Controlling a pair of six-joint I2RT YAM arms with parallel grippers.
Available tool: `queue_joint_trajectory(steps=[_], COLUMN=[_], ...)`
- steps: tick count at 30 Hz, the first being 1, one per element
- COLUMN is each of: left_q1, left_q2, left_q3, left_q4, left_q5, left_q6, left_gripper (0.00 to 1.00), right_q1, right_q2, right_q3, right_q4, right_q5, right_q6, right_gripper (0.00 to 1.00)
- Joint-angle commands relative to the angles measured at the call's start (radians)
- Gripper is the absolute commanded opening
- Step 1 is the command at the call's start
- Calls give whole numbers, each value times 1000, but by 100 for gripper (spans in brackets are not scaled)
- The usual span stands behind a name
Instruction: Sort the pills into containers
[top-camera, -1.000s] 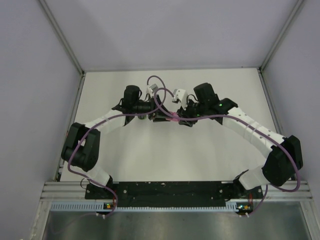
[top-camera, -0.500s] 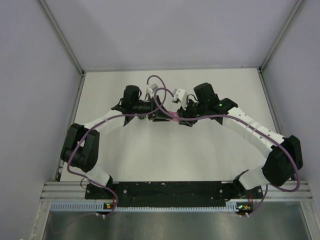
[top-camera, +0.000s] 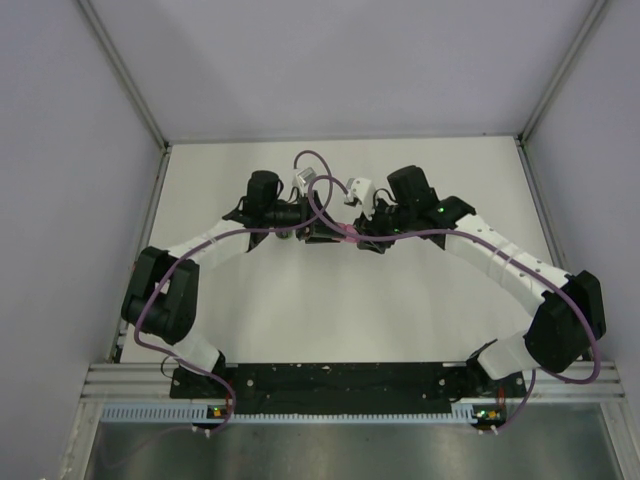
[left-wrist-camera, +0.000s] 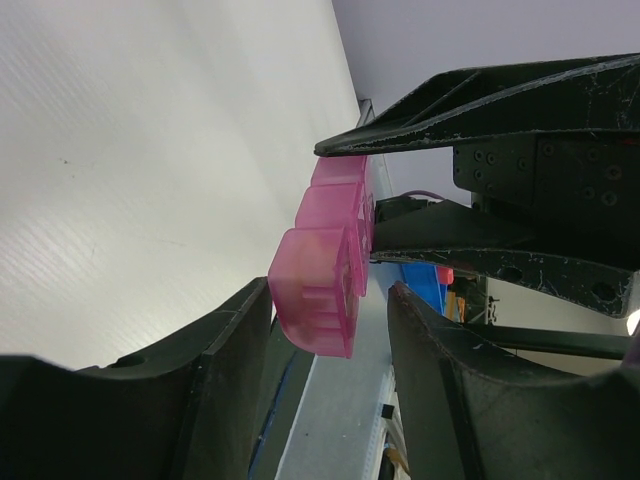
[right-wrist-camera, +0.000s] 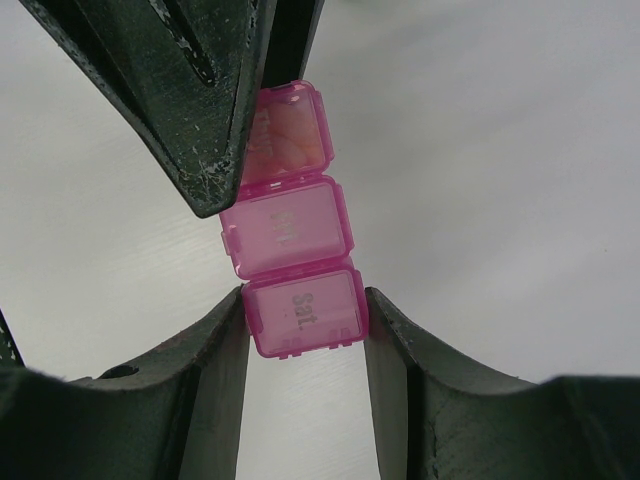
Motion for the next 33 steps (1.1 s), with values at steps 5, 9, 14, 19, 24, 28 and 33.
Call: queue_joint_trajectory(steps=[5, 9, 14, 19, 24, 28, 33], left_q1=[-5, -5, -2, 26, 38, 35, 9], left_q2=[-33, -32, -43, -49, -53, -40, -6], left_q3=[-1, 1, 4, 4, 5, 25, 50], left_q4=[36, 36, 36, 8, 3, 9, 29], left_q5=[9, 10, 10, -7, -11, -4, 6], left_q6=[14, 13, 25, 46, 45, 22, -4], left_gripper=[56, 57, 58, 59, 60, 60, 61], right_q1=[-4, -6, -4, -4, -4, -4, -4], right_q2=[-11, -14, -22, -27, -27, -18, -4], right_q3=[25, 22, 11, 4, 1, 8, 20], right_q4=[46, 46, 46, 48, 49, 51, 49], right_q5=[-16, -8, 5, 19, 19, 10, -1], right_q6=[17, 17, 15, 14, 12, 14, 17], right_gripper=[0, 0, 0, 0, 0, 0, 0])
